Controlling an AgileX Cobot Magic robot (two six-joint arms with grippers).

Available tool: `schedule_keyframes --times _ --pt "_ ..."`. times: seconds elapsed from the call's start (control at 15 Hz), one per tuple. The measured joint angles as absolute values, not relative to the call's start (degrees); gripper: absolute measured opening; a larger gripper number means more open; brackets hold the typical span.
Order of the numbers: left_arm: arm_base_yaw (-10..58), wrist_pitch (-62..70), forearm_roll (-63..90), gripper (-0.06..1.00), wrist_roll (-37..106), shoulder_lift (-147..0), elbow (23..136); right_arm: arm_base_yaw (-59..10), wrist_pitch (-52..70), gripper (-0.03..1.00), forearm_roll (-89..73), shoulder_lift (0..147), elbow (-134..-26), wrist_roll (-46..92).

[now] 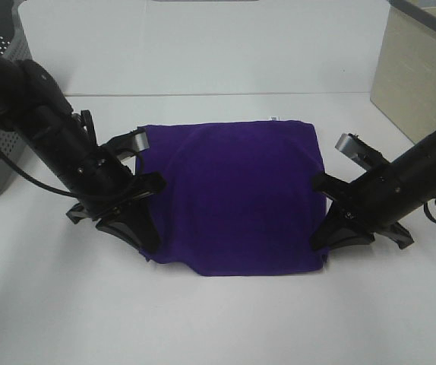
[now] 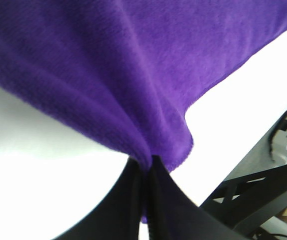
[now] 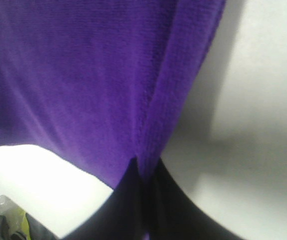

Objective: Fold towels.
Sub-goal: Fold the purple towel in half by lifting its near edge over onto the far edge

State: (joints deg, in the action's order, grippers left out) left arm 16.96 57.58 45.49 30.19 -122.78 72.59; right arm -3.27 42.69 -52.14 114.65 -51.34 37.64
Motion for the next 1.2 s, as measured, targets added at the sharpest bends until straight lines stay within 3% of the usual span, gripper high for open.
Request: schedule_keyframes --times 0.4,0.73,1.2 --pt "17.0 58.0 38.2 0.0 26.3 -116.9 75.0 -3.3 47.3 0.02 -47.3 108.6 -56.6 32.4" --pt "17.0 52.7 38.2 0.0 26.2 -119.2 86.0 -3.3 47.8 0.02 -36.8 111.5 -76.0 23.7" --pt "17.0 44.2 34.9 0.0 26.2 -134.2 106.9 -3.3 49.1 0.02 -33.1 129.3 -104.3 23.0"
